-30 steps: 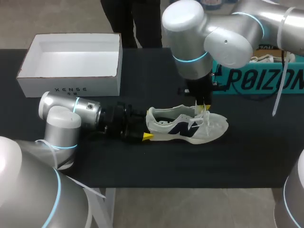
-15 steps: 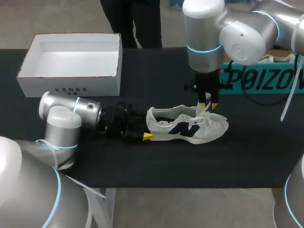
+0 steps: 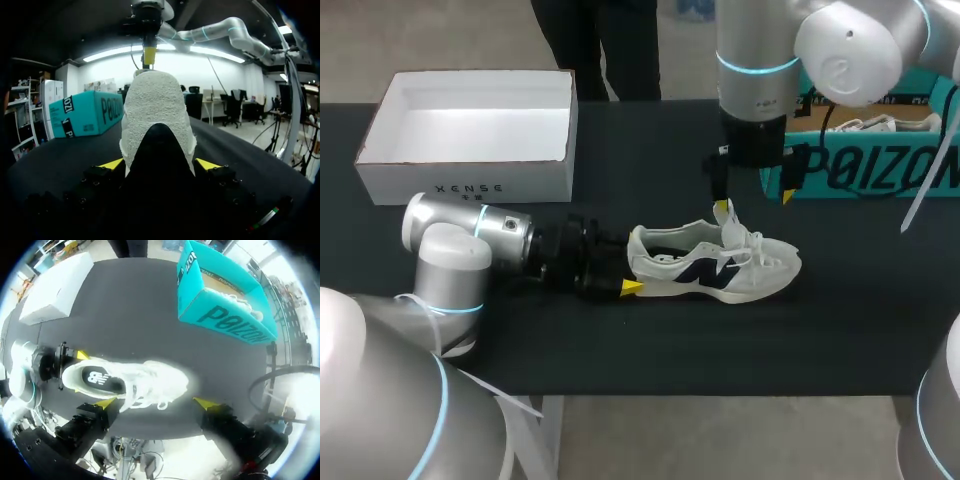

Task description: Take the shoe out of the shoebox, open the shoe tongue, remove and reinsert the insole, then place the shoe into the shoebox

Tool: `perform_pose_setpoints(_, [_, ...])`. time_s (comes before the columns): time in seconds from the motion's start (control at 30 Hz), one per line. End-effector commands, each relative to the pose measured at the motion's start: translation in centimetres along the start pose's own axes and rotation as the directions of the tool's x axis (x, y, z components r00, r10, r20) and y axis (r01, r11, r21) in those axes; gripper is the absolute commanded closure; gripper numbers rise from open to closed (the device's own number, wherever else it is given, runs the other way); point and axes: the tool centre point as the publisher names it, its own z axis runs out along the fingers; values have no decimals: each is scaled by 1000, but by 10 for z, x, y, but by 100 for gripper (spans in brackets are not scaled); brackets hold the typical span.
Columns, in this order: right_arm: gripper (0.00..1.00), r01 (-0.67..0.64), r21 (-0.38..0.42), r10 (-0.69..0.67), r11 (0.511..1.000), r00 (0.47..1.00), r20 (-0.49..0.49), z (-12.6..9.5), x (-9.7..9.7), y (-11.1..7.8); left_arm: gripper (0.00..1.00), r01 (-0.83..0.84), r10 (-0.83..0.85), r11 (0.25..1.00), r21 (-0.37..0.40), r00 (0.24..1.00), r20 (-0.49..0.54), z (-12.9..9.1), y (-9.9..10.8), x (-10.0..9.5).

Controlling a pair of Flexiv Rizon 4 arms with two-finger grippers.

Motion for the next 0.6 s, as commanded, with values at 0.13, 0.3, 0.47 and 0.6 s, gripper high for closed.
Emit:
perform_pose_setpoints(0.13, [0, 618, 17, -618, 786, 785, 35, -22, 1, -19, 100, 0, 0, 1000, -1, 1000, 0, 2, 2, 1])
perform_pose_setpoints(0.3, [0, 618, 17, -618, 786, 785, 35, -22, 1, -19, 100, 0, 0, 1000, -1, 1000, 0, 2, 2, 1])
perform_pose_setpoints(0.47, [0, 618, 17, -618, 786, 785, 35, -22, 1, -19, 100, 0, 0, 1000, -1, 1000, 0, 2, 2, 1])
perform_pose_setpoints(0.6, [0, 618, 17, -618, 786, 785, 35, -22, 1, -19, 100, 0, 0, 1000, -1, 1000, 0, 2, 2, 1])
